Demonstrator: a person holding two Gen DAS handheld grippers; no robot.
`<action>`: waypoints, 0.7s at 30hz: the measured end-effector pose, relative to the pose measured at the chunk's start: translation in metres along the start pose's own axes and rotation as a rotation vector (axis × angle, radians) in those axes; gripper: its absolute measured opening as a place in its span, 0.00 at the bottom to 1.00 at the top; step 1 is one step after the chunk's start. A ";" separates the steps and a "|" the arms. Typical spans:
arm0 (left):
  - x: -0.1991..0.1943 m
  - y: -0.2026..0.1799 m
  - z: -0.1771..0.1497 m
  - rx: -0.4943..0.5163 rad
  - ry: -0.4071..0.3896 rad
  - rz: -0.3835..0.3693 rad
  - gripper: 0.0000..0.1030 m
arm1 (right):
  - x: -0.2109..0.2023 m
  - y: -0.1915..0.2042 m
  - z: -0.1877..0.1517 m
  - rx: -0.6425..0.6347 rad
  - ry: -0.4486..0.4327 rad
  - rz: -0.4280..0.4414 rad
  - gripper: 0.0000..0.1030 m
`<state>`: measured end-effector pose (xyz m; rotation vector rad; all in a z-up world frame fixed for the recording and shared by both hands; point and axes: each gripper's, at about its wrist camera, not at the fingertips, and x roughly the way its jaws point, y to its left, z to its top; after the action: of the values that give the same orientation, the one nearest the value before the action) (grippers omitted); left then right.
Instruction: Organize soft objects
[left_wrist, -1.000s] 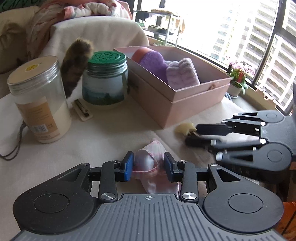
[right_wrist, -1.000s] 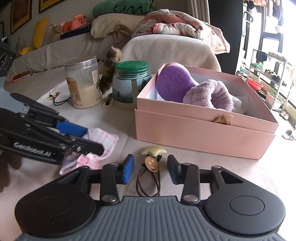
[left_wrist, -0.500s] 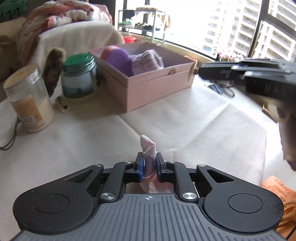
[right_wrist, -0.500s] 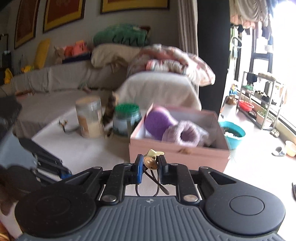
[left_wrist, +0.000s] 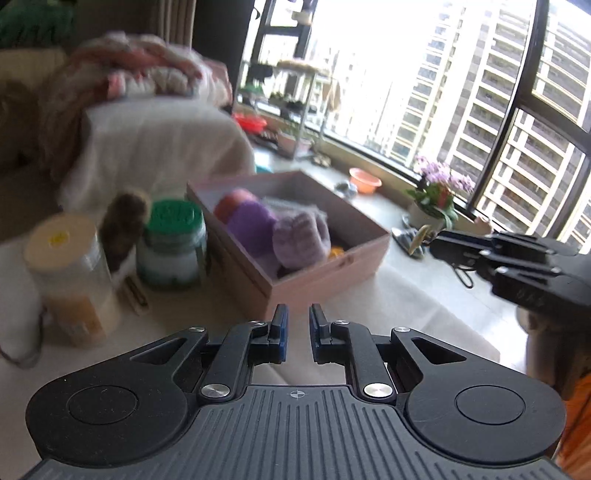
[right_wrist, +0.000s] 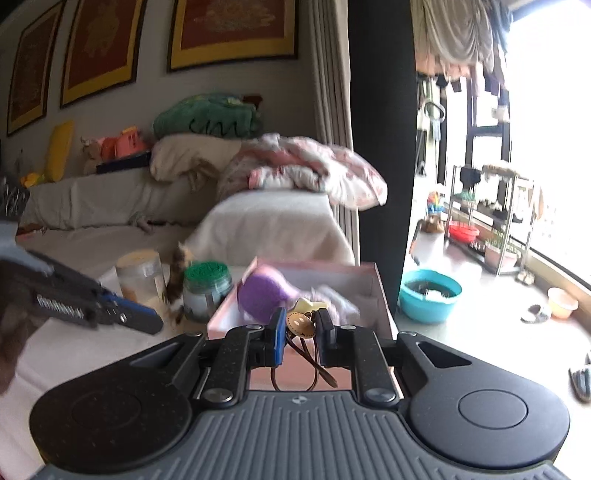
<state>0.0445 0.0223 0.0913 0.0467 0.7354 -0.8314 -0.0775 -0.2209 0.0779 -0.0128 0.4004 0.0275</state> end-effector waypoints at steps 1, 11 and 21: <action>0.002 0.000 -0.005 -0.003 0.027 -0.006 0.18 | 0.003 0.000 -0.005 0.001 0.021 0.003 0.16; 0.025 -0.046 -0.077 0.178 0.209 0.044 0.21 | 0.061 0.017 -0.051 0.031 0.260 0.031 0.16; 0.021 -0.044 -0.082 0.150 0.175 -0.051 0.56 | 0.068 0.016 -0.069 0.039 0.292 0.040 0.26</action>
<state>-0.0235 0.0035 0.0269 0.2387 0.8404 -0.9383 -0.0422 -0.2048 -0.0127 0.0298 0.6929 0.0573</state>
